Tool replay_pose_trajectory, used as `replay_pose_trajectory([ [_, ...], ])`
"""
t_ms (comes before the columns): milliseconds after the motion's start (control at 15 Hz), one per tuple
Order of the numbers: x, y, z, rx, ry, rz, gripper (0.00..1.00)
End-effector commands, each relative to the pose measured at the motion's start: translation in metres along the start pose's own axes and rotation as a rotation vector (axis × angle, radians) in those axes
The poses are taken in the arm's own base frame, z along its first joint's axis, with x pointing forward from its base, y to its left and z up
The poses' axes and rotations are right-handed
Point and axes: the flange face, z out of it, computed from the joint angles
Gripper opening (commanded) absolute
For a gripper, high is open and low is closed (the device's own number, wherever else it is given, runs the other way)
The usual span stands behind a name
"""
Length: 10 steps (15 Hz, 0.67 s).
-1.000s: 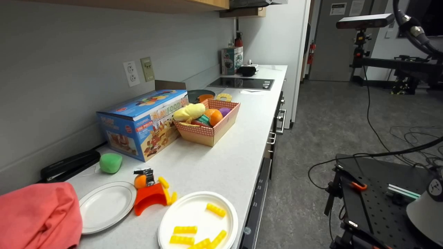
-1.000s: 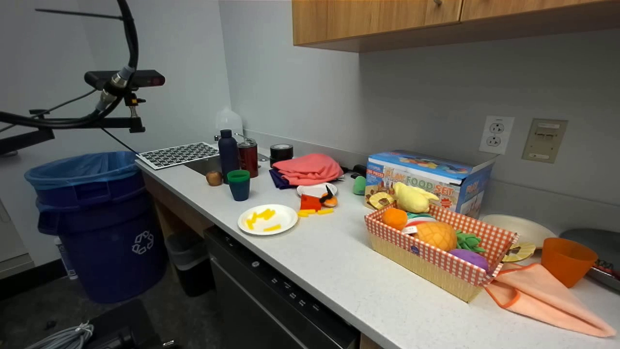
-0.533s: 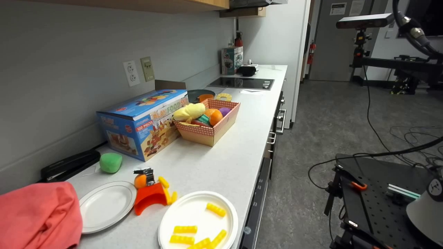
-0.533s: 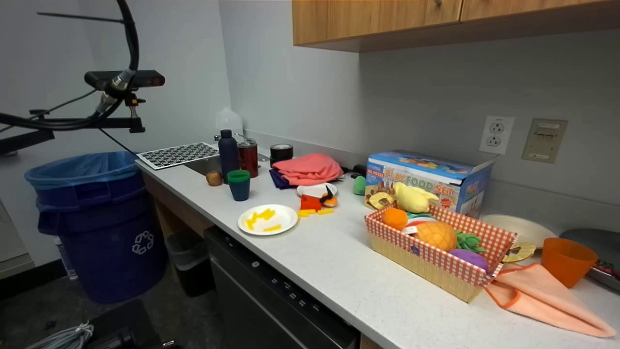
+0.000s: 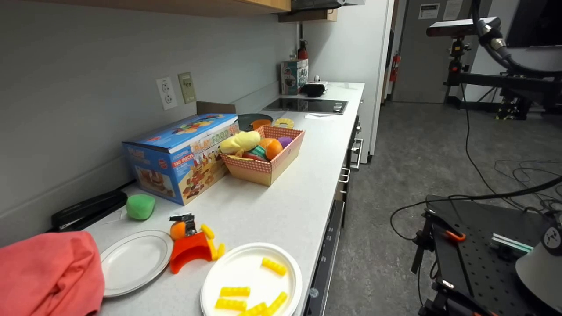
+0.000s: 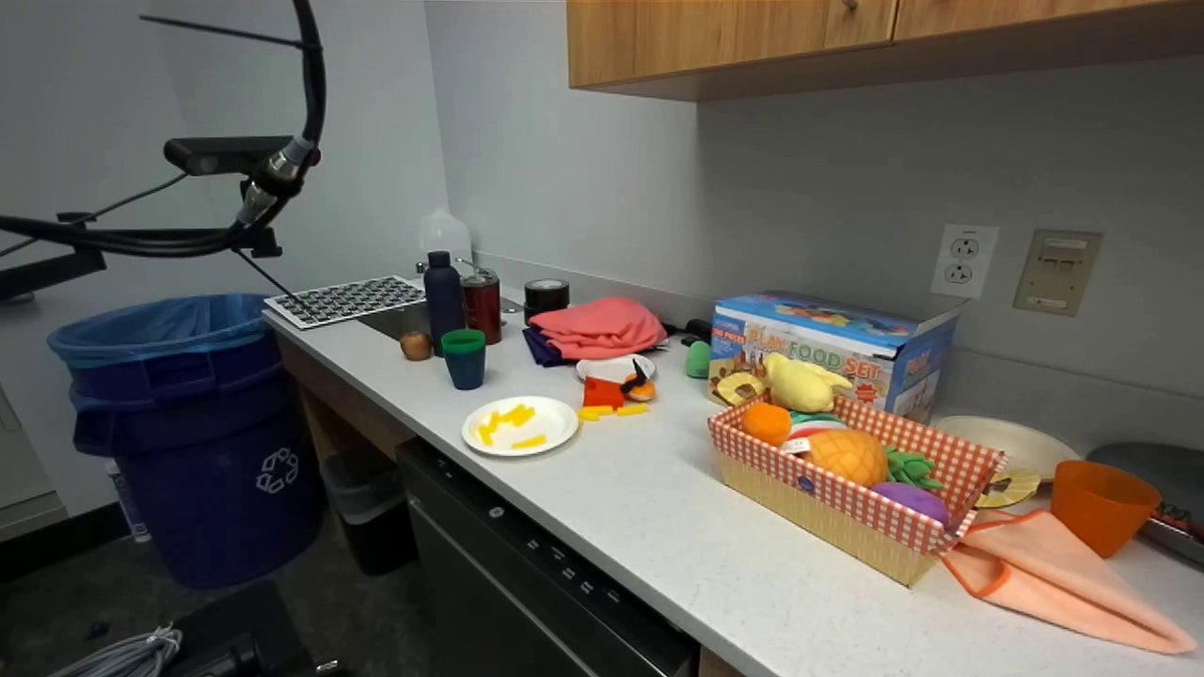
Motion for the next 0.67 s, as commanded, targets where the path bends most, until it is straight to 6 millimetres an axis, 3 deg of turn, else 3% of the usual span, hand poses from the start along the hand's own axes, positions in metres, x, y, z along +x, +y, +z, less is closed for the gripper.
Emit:
replay_pose_trajectory([
  [0,0.035,-0.012,0.008,-0.002,0.056,0.023,1.0],
  [333,0.069,-0.022,0.029,0.023,0.125,0.056,1.0],
  [600,0.085,-0.021,0.05,0.0,0.14,0.082,1.0],
])
